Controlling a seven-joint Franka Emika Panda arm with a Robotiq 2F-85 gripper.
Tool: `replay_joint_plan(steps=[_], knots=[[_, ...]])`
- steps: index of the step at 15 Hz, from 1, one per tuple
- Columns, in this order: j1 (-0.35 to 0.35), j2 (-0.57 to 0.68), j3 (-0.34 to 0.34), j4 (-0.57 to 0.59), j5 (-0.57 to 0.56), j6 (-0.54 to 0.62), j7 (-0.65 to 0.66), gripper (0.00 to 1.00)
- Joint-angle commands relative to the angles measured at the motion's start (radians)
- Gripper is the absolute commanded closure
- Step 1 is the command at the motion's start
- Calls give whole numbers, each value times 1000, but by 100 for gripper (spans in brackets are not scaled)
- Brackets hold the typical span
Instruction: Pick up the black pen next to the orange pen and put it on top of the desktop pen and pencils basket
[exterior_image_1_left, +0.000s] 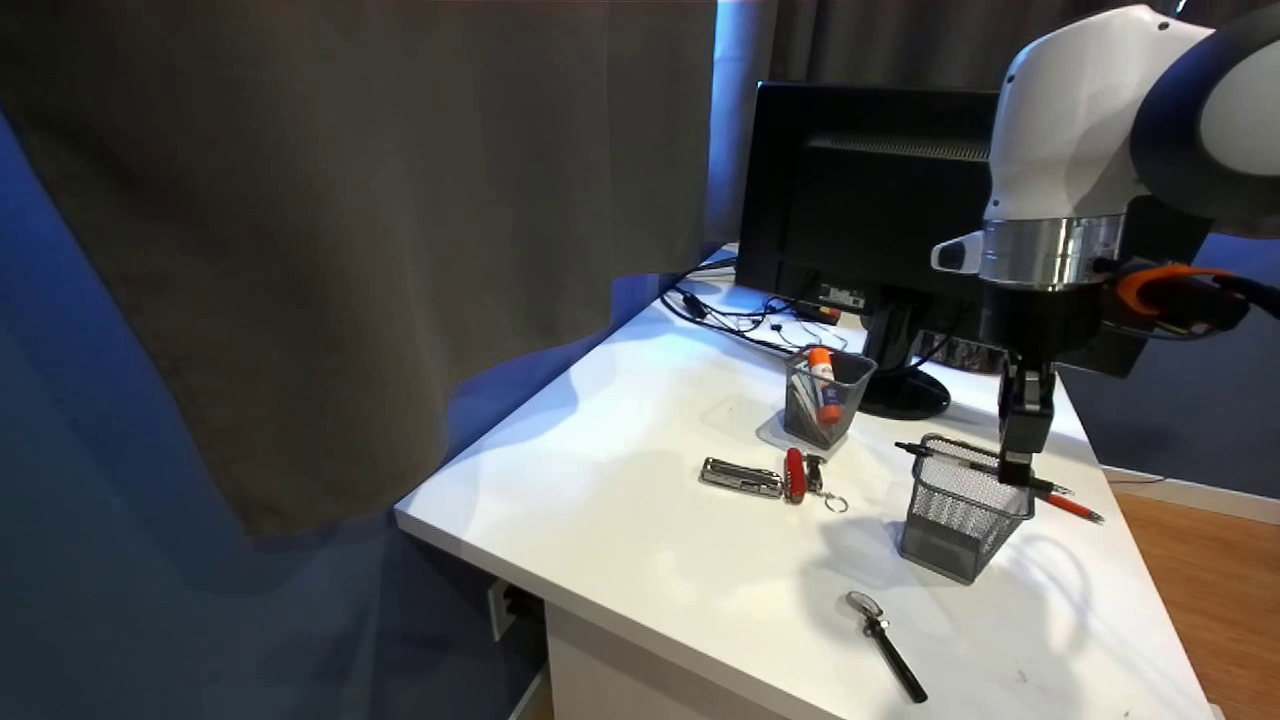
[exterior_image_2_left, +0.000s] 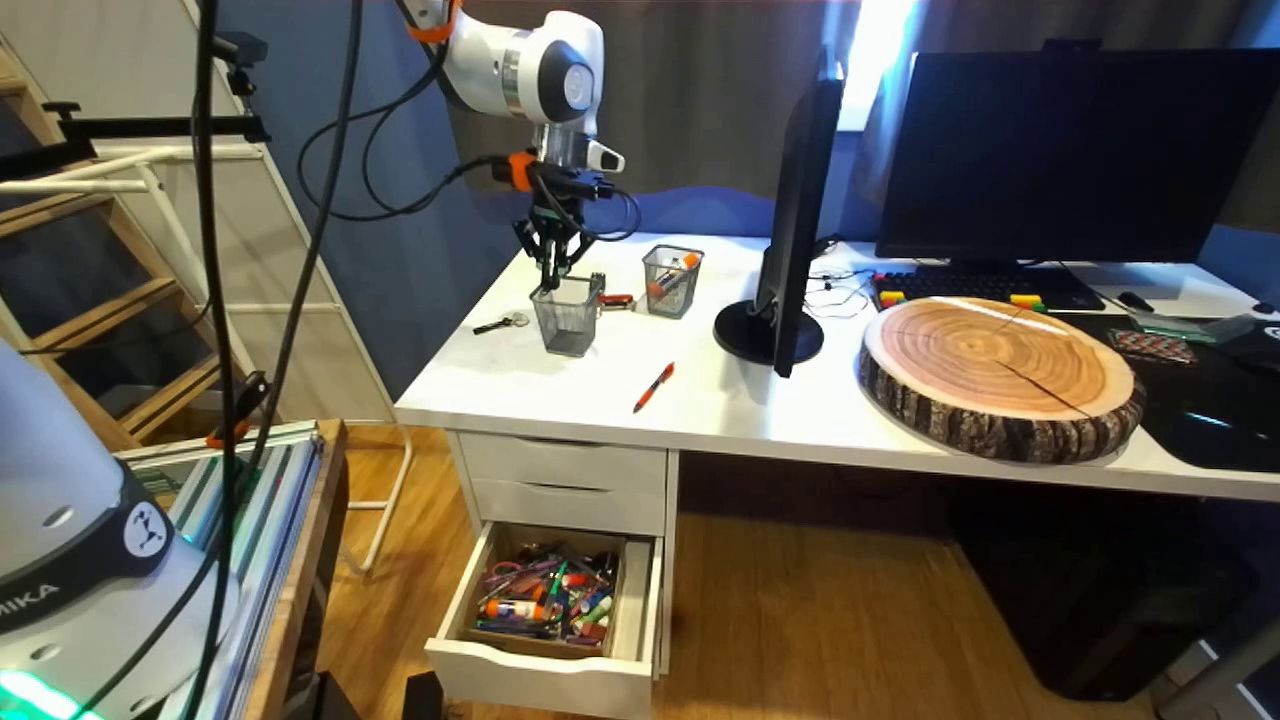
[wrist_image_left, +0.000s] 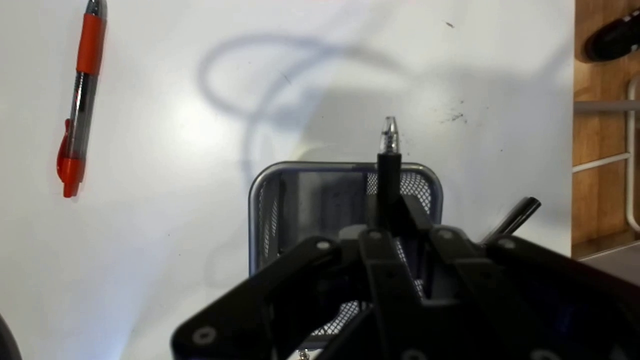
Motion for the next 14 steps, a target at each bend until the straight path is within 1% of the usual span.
replay_joint_plan(steps=[1, 5, 6, 7, 9, 12, 14], knots=[[16, 21, -13, 23, -12, 8, 1, 95], [15, 25, -12, 23, -9, 14, -4, 94], [12, 26, -10, 21, -6, 17, -7, 62], [8, 24, -8, 17, 0, 26, -7, 61], [8, 17, -10, 10, -2, 34, -1, 49], [7, -8, -13, -12, -5, 47, 8, 27], [8, -27, -13, -25, -9, 58, 11, 14]])
